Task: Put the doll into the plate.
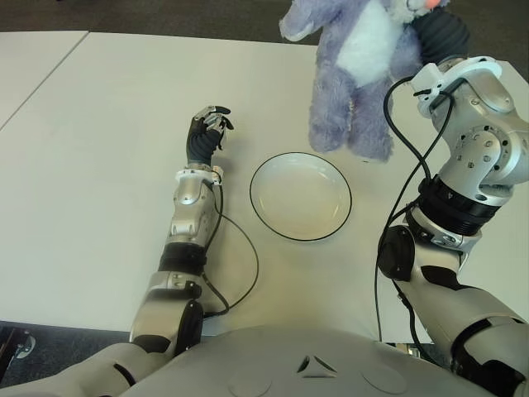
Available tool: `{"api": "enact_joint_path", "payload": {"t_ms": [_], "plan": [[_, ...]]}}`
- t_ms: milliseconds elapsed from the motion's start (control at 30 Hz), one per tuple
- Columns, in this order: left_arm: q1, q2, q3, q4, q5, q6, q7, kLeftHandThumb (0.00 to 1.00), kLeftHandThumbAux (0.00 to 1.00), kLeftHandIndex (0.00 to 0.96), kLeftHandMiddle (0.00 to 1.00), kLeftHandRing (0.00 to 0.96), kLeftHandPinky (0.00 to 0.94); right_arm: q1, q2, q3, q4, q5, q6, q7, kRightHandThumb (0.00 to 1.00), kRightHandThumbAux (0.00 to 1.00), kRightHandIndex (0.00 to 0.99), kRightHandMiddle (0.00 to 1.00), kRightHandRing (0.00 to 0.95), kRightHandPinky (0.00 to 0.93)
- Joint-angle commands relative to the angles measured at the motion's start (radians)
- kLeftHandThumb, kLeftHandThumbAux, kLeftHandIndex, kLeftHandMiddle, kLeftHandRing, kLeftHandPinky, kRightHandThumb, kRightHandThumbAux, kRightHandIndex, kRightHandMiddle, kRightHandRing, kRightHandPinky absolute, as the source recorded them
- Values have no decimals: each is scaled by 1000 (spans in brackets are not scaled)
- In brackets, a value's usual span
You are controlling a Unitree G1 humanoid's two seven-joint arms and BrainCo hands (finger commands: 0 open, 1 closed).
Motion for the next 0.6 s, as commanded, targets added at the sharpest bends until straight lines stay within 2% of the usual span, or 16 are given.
{"api": "enact_joint_path", "payload": {"t_ms": [33, 167, 267, 400, 600], "plan": [[92, -26, 0, 101, 1, -8, -3, 709, 706, 442, 887, 891, 876, -29, 46, -21, -68, 46, 151, -17, 972, 622, 784, 499, 883, 901], [89, -26, 0, 107, 3, -11, -4, 708, 707, 441, 886, 891, 873, -32, 87, -48, -111, 52, 248, -30, 972, 623, 804, 499, 884, 898], [86, -27, 0, 112, 5, -16, -3, 709, 707, 441, 886, 889, 875, -24, 115, -55, -137, 42, 285, -43, 972, 623, 803, 499, 881, 890], [81, -27, 1, 119, 8, -26, -3, 709, 706, 442, 887, 889, 877, 13, 149, -46, -156, 36, 276, -48, 972, 624, 801, 499, 878, 888], [73, -26, 5, 129, 8, -30, -5, 709, 706, 442, 886, 890, 875, 79, 171, -13, -157, 37, 233, -34, 971, 624, 781, 499, 867, 873]]}}
